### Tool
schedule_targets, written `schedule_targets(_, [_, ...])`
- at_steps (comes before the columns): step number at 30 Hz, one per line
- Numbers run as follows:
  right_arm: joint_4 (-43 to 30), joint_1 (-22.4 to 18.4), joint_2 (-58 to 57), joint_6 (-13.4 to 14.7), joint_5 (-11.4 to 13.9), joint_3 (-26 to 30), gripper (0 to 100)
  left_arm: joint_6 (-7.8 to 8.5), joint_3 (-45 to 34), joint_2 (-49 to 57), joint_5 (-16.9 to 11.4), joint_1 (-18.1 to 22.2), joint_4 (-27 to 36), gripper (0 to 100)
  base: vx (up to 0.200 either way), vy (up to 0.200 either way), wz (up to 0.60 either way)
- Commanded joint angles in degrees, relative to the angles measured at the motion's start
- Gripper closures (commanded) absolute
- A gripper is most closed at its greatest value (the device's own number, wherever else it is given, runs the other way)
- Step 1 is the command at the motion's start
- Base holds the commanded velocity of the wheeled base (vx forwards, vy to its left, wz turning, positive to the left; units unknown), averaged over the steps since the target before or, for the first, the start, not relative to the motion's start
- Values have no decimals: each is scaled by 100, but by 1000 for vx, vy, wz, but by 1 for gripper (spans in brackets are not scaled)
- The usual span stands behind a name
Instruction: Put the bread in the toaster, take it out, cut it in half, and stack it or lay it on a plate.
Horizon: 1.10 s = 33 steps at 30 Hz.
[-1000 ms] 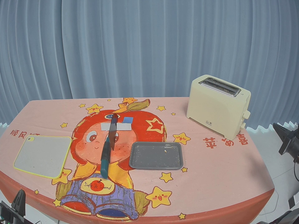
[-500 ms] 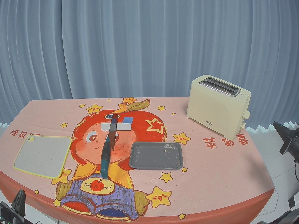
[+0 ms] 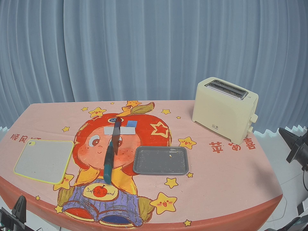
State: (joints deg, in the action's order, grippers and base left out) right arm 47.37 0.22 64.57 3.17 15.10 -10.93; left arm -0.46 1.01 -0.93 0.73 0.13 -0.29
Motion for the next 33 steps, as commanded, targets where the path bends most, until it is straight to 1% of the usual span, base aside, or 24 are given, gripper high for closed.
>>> schedule_targets(1, [9,22,-24,-18,1,56,100,11,-101,93,-12,4,-6,100,0,0,0])
schedule_targets(3, [0,84,-33,-106,1,74,100,2,-101,93,-12,4,-6,100,0,0,0])
schedule_targets(5, [9,101,-33,-132,-7,74,100,2,-101,93,-12,4,-6,100,0,0,0])
schedule_targets(20, [-26,119,-270,-150,-7,100,100,2,-101,93,-12,4,-6,100,0,0,0])
schedule_targets(24, [-26,119,-217,-168,-7,250,100,2,-101,93,-12,4,-6,100,0,0,0])
schedule_targets(29, [-26,136,-76,-168,-7,285,100,2,-101,93,-12,4,-6,100,0,0,0])
schedule_targets(33, [-26,198,29,-132,1,408,100,2,-101,93,-12,4,-6,100,0,0,0])
